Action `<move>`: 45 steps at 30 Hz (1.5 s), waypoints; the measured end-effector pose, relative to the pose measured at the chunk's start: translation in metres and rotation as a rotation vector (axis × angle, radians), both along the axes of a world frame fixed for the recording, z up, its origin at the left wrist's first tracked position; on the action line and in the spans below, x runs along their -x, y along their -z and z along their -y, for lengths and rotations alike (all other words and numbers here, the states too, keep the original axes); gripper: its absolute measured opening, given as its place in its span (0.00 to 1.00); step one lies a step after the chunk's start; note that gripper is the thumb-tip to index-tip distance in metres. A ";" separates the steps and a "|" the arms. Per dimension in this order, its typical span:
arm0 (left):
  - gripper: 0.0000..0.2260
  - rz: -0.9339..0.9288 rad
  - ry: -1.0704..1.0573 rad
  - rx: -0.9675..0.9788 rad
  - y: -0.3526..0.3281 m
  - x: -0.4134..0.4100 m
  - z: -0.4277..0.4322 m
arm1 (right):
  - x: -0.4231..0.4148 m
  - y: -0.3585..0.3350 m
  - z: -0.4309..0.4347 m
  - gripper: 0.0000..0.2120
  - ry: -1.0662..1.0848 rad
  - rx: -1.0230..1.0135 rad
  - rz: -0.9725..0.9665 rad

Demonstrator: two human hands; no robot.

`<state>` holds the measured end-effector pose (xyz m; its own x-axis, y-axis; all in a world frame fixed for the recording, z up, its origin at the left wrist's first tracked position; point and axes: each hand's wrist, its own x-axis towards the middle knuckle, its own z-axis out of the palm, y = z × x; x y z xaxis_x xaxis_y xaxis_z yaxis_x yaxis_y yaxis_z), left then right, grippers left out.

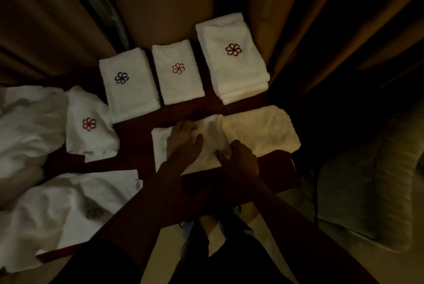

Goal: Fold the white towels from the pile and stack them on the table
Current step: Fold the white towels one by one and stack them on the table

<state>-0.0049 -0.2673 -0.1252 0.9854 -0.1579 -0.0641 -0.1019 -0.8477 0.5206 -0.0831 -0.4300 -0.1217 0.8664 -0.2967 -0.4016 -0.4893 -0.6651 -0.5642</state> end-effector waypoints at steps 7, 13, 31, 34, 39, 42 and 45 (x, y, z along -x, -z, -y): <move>0.34 -0.129 0.089 -0.290 0.019 0.018 -0.033 | -0.004 0.000 -0.008 0.18 0.006 0.035 -0.051; 0.38 -0.170 0.116 -0.380 0.027 0.027 -0.045 | -0.001 0.001 -0.010 0.19 -0.034 0.131 -0.060; 0.33 -0.012 0.287 -0.147 -0.009 -0.009 0.071 | 0.010 -0.028 0.075 0.29 0.188 0.190 0.208; 0.32 0.002 0.407 -0.077 -0.009 -0.010 0.107 | 0.014 -0.028 0.101 0.30 0.228 0.203 0.198; 0.25 -0.010 0.513 -0.047 -0.004 -0.010 0.164 | 0.026 -0.019 0.140 0.30 0.327 0.201 0.162; 0.25 -0.028 0.540 -0.052 0.003 -0.014 0.189 | 0.030 -0.013 0.158 0.33 0.399 0.164 0.058; 0.27 -0.119 0.545 -0.069 0.014 -0.021 0.207 | 0.031 -0.001 0.172 0.34 0.433 0.071 -0.089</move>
